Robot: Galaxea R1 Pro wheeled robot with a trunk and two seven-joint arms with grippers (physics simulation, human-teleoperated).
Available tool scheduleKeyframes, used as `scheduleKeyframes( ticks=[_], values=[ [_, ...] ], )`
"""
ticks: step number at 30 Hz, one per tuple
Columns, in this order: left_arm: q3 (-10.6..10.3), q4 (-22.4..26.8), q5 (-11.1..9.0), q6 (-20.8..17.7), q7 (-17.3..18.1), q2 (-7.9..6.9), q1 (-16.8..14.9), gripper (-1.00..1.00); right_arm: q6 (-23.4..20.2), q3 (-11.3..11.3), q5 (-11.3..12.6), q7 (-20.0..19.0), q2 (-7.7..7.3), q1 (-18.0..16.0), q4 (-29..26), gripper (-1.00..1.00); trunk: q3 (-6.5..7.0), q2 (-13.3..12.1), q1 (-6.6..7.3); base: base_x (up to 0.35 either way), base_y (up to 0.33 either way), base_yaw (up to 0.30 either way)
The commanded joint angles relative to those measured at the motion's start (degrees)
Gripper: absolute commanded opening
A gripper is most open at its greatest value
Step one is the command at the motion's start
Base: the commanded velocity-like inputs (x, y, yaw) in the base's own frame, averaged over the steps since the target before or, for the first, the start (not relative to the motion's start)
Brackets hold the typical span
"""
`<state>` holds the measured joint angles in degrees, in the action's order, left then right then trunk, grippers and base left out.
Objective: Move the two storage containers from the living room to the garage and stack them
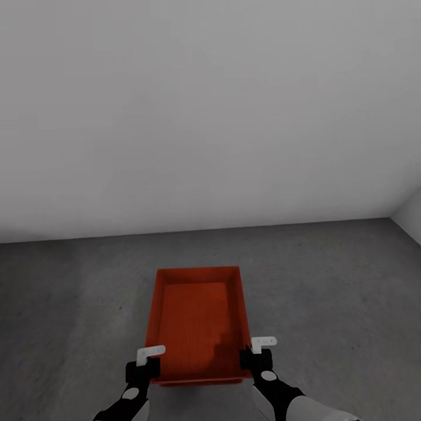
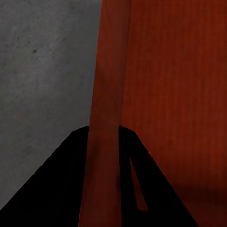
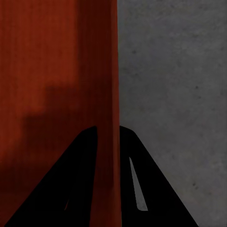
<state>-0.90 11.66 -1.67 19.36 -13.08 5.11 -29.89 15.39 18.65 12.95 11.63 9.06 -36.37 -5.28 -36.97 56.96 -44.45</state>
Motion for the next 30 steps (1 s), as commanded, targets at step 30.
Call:
scheduleKeyframes(
  ticks=[30],
  values=[
    [1.7, 0.03, 0.18, 0.18, -0.34, 0.08, -0.05, -1.0, 0.17, -0.81, 0.5, -0.12, 0.25, -0.02, 0.0, -1.0, -5.43, 12.08, -6.6, 0.0, 0.0, 0.0]
  ],
)
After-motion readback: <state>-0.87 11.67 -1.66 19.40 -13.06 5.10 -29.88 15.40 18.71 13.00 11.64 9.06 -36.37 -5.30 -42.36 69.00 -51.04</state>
